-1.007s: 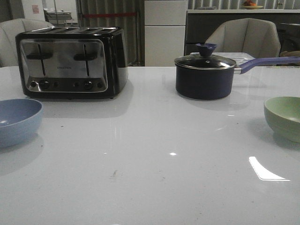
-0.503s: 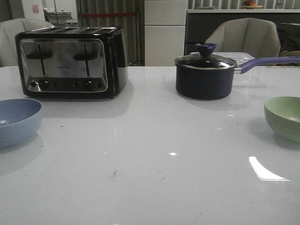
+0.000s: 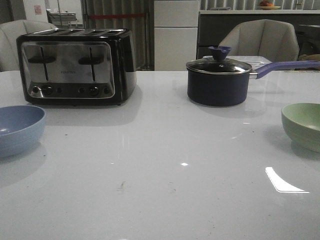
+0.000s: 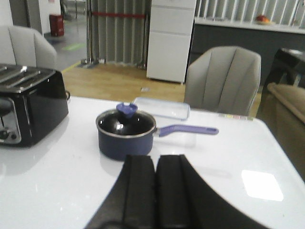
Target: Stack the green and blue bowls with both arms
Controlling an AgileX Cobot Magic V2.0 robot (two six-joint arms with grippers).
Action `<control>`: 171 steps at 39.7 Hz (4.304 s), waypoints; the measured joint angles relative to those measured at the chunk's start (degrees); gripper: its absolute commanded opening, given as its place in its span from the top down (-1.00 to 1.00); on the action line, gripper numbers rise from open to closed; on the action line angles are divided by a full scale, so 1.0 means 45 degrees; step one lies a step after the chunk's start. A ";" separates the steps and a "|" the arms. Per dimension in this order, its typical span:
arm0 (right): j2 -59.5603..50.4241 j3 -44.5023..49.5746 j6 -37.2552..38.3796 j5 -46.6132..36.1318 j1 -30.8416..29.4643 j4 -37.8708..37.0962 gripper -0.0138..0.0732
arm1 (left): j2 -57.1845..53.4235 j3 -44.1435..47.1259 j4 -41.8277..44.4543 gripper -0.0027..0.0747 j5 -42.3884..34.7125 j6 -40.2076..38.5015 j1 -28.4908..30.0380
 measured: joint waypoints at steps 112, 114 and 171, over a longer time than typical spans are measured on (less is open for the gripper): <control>2.0660 -0.8509 0.0719 0.4859 -0.3269 0.0482 -0.19 | 0.4312 -0.0090 0.0000 -0.19 0.2884 0.0000 0.0000; 2.0772 -0.8517 0.0668 0.4758 -0.3269 0.0482 -0.11 | 0.4312 -0.0090 0.0000 -0.19 0.2884 0.0000 0.0000; 1.8472 -1.1247 -0.0050 0.6413 0.3936 0.1237 0.43 | 0.4312 -0.0090 0.0000 -0.19 0.2884 0.0000 0.0000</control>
